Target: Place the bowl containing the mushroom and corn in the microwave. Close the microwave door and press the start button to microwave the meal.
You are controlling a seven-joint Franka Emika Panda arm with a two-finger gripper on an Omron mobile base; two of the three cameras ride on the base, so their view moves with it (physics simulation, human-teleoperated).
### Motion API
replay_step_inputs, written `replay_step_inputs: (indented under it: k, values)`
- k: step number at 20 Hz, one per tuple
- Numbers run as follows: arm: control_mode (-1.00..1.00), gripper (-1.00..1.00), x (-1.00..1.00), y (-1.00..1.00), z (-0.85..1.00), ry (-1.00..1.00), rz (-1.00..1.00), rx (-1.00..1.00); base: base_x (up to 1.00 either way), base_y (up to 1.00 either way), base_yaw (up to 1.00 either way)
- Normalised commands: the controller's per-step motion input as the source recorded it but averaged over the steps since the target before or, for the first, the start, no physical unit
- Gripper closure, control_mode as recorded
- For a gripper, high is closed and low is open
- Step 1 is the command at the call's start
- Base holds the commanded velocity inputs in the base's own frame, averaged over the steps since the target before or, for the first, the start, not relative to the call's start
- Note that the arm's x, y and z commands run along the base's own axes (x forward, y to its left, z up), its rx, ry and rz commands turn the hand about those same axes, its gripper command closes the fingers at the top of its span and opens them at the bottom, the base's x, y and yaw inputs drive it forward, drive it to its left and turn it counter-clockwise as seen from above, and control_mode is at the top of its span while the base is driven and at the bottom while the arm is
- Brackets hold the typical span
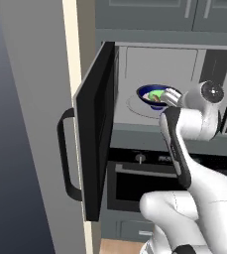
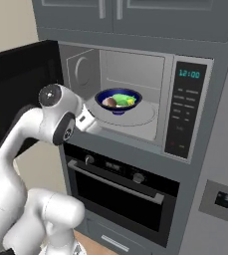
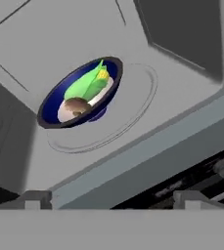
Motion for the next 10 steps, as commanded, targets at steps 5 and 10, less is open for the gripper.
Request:
replay_step_inputs:
  k: [5,10]
  values:
    - [-1.0,-1.0,-1.0,0.52,0.52,0.01,0.32,-0.55,0.0,0.0,0.0]
    - [-1.0,-1.0,-1.0,0.04,0.51,0.01,0.26,-0.4,0.0,0.0,0.0]
